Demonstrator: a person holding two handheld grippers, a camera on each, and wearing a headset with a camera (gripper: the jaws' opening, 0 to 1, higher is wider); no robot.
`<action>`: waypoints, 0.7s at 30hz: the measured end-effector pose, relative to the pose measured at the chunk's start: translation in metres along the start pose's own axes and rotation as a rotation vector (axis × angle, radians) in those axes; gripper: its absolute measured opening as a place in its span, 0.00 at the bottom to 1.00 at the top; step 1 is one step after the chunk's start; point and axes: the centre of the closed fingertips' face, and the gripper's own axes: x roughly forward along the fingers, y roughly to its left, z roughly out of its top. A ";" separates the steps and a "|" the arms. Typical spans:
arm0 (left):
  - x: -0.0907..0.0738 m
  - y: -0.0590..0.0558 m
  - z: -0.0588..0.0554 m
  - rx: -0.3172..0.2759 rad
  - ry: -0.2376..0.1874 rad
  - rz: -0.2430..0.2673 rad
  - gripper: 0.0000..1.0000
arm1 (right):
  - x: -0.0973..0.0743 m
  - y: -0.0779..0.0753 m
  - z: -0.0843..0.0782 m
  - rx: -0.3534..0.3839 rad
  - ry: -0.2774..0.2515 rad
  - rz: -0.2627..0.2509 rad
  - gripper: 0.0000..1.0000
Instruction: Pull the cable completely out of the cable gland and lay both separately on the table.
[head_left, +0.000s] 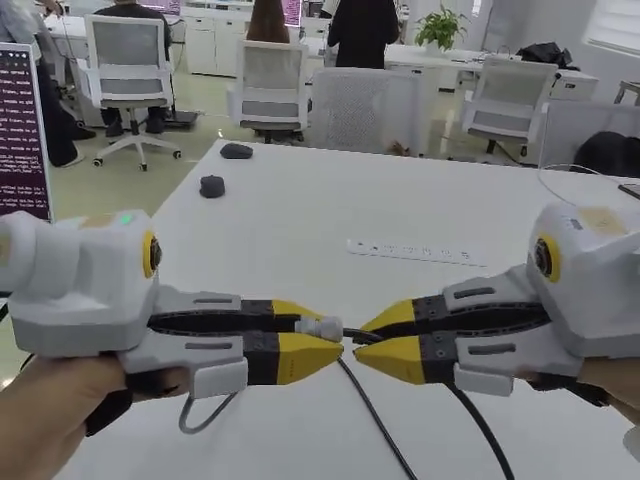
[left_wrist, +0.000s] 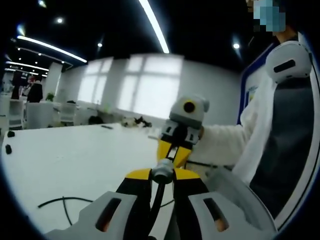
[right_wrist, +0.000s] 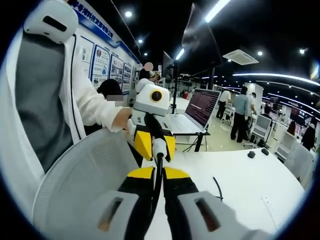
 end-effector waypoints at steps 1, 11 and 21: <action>0.000 0.000 -0.001 0.003 0.005 0.001 0.16 | 0.000 0.000 -0.001 -0.002 0.003 -0.002 0.04; 0.003 0.001 -0.003 0.009 0.013 0.001 0.16 | -0.003 -0.003 -0.007 -0.027 0.046 -0.020 0.02; -0.004 0.006 -0.003 0.016 0.022 0.021 0.16 | -0.014 -0.011 -0.017 -0.038 0.076 -0.061 0.02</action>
